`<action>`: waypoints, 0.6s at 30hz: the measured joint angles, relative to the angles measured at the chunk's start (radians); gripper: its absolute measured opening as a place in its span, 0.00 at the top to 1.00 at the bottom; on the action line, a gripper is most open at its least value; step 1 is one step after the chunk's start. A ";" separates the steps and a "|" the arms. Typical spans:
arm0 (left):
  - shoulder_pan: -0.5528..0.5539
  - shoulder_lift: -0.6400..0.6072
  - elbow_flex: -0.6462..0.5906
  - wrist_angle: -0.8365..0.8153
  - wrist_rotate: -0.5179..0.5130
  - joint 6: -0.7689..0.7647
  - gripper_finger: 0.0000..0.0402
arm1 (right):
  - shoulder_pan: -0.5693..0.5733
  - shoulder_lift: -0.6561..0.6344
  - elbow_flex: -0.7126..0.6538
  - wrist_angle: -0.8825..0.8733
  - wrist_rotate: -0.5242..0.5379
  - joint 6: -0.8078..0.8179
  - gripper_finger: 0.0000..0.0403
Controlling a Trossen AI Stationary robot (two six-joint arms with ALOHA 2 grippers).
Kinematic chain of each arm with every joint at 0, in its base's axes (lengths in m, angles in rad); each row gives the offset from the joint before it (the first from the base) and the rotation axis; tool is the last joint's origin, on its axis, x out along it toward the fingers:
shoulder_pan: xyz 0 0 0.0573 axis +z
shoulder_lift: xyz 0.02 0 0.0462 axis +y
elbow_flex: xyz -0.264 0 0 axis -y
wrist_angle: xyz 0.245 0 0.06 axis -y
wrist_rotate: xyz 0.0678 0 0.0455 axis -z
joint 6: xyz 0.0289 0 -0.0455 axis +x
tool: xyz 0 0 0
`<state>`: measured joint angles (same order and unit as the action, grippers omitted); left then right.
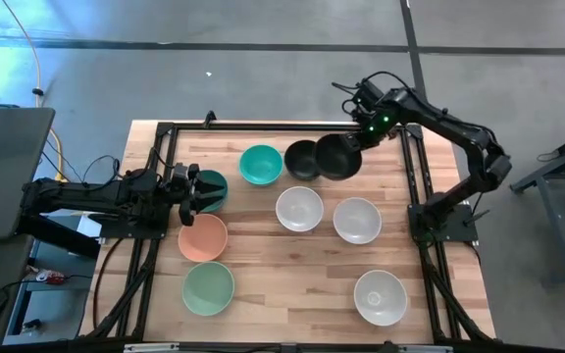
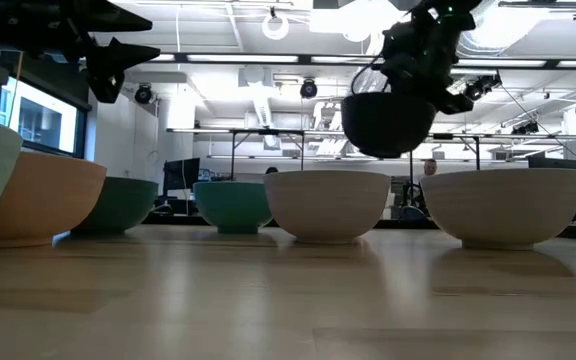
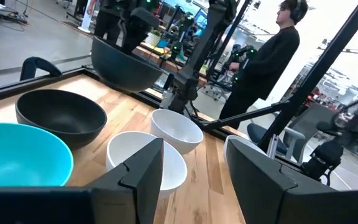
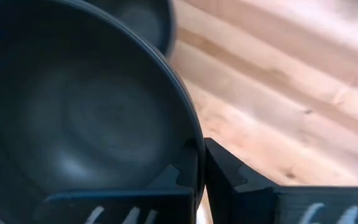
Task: Nest bowls inside each other
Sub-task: Stack the right black bowl on top of the left white bowl
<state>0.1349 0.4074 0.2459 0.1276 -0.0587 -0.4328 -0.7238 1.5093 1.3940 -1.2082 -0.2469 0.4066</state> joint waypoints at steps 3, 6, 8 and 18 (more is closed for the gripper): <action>0.000 0.000 0.000 0.000 -0.001 0.000 0.59 | 0.056 0.000 0.000 0.004 0.002 0.065 1.00; 0.000 0.000 0.000 0.000 -0.001 0.000 0.59 | 0.115 0.000 0.000 0.033 0.012 0.119 1.00; 0.000 0.000 0.000 0.000 -0.001 0.000 0.59 | 0.152 0.000 0.000 0.059 0.027 0.165 1.00; 0.000 0.000 0.000 -0.005 -0.002 -0.001 0.59 | 0.327 0.004 -0.001 0.106 0.082 0.400 1.00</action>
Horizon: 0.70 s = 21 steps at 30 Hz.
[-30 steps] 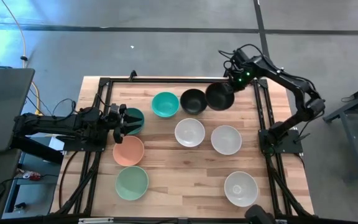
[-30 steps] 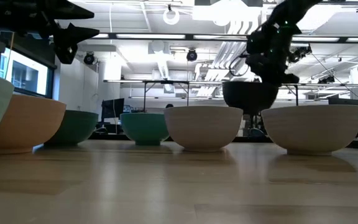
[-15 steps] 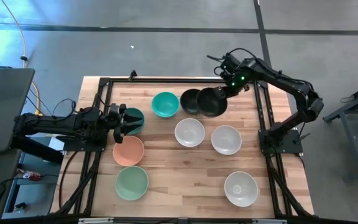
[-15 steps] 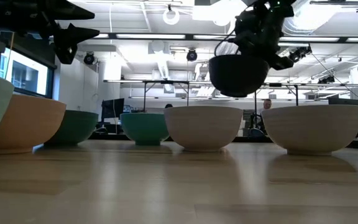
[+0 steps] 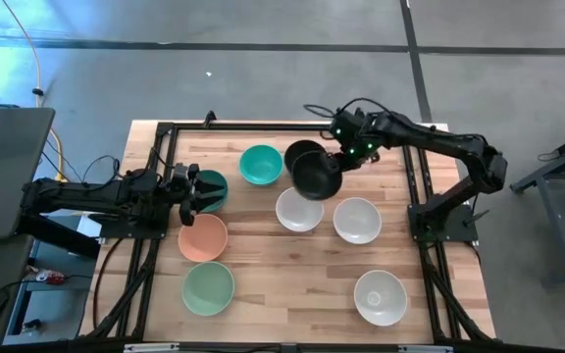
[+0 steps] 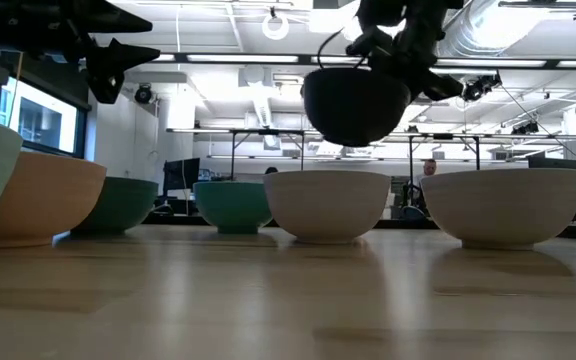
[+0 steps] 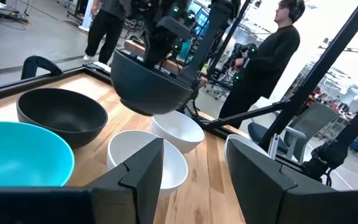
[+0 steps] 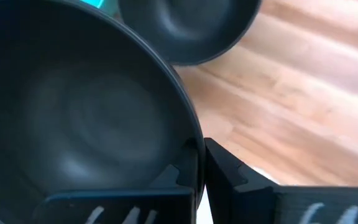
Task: Nest bowls inside each other
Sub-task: Stack the right black bowl on top of the left white bowl
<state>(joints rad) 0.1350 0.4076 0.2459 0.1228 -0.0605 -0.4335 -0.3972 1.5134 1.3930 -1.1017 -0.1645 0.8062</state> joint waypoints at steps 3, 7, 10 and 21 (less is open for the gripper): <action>0.000 0.000 0.000 0.000 0.000 0.000 0.59 | 0.043 0.015 0.000 0.025 0.002 0.059 1.00; 0.000 0.000 0.000 0.000 0.000 0.000 0.59 | 0.091 0.062 -0.001 0.062 -0.001 0.117 1.00; 0.000 0.000 0.000 -0.006 0.000 0.000 0.59 | 0.119 0.106 -0.001 0.090 -0.019 0.137 1.00; 0.000 0.000 0.000 -0.080 0.023 0.000 0.59 | 0.186 0.219 -0.001 0.100 -0.017 0.182 1.00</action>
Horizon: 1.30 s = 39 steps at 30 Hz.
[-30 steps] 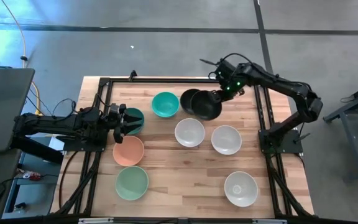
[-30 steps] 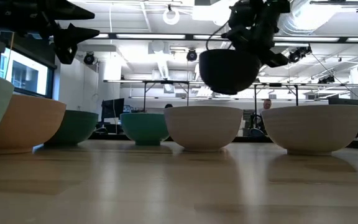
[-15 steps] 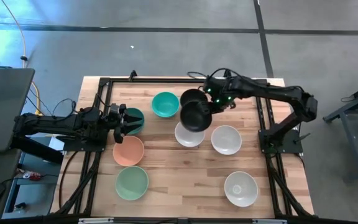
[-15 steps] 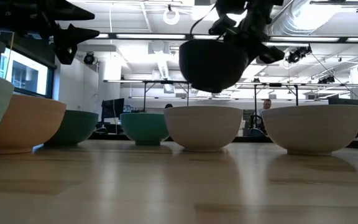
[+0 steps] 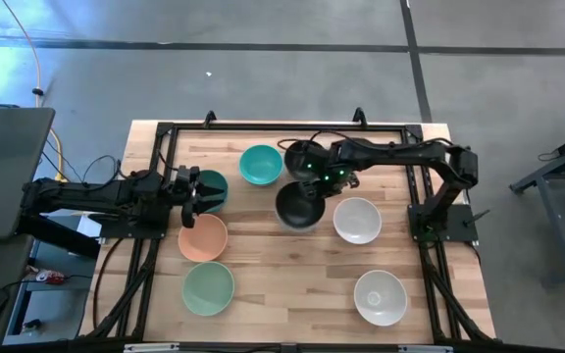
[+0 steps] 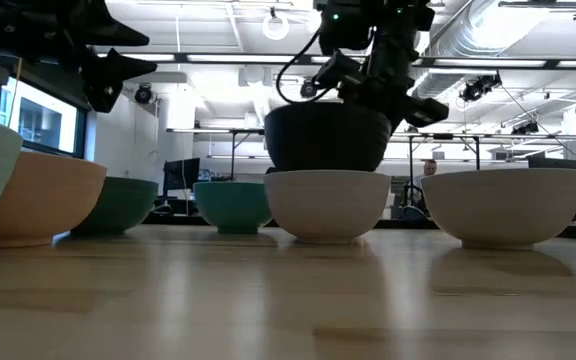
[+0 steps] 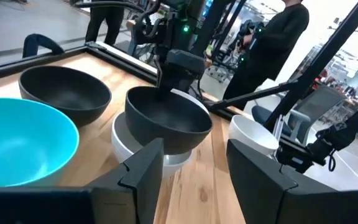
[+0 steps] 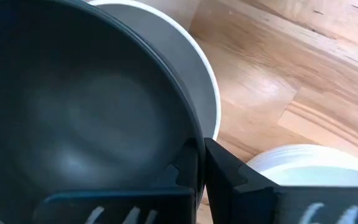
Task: Nest bowls inside each other
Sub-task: Stack the right black bowl on top of the left white bowl
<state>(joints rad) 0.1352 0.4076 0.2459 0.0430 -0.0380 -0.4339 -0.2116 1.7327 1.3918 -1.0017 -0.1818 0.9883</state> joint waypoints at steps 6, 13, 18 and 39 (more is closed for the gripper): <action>0.000 0.000 0.000 0.002 0.000 0.000 0.59 | 0.010 0.033 0.000 0.003 0.022 0.001 1.00; 0.000 0.000 0.000 0.002 0.001 0.000 0.59 | 0.012 0.055 0.000 0.002 0.065 -0.001 1.00; 0.000 0.000 0.000 -0.002 0.001 0.000 0.59 | 0.012 0.055 0.000 0.001 0.101 -0.002 1.00; 0.000 0.000 0.000 -0.002 0.001 -0.006 0.59 | 0.058 0.055 0.000 0.012 0.103 0.025 0.98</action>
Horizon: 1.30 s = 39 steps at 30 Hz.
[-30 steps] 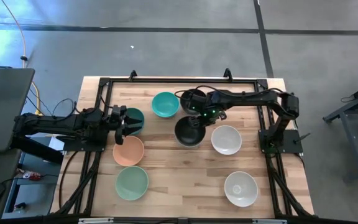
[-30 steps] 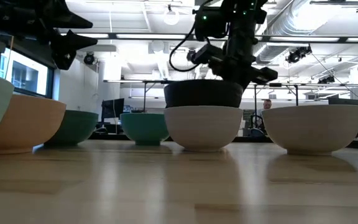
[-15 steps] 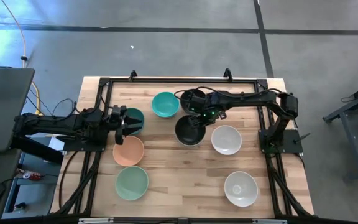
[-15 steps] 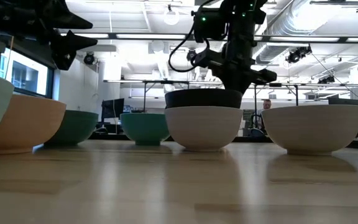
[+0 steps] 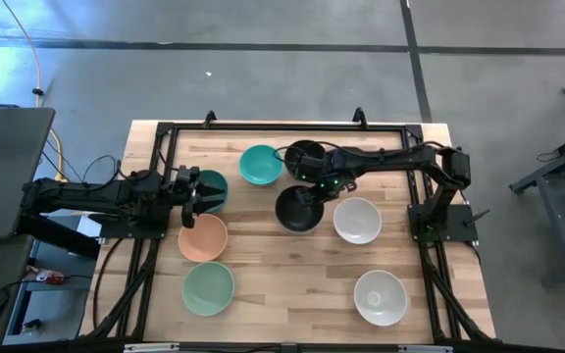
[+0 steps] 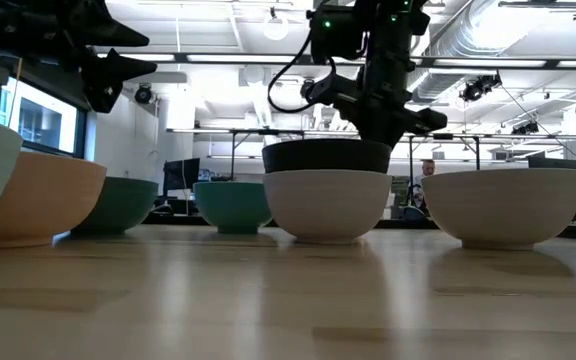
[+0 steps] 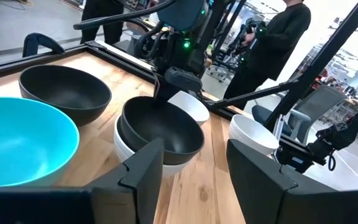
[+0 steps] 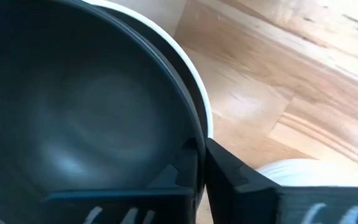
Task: Nest bowls inside each other
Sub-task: Stack the right black bowl on top of the left white bowl, then stack the blue bowl on top of the black bowl
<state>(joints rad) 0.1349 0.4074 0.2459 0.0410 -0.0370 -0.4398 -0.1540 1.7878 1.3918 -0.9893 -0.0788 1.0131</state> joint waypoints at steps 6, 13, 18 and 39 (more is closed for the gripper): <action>0.000 0.000 0.000 0.000 0.000 -0.002 0.59 | 0.005 0.000 0.000 0.025 0.000 0.000 0.89; 0.000 0.000 0.000 0.000 0.000 -0.005 0.59 | 0.005 -0.001 0.000 0.024 -0.016 -0.001 0.77; 0.000 0.000 0.000 0.000 0.000 -0.005 0.59 | 0.005 -0.001 0.000 0.023 -0.061 -0.021 0.71; 0.000 0.000 0.000 0.008 0.000 -0.003 0.59 | -0.010 -0.064 0.000 -0.004 -0.016 -0.053 0.91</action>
<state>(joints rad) 0.1349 0.4076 0.2459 0.0490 -0.0368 -0.4428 -0.1635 1.7233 1.3922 -0.9931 -0.0945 0.9600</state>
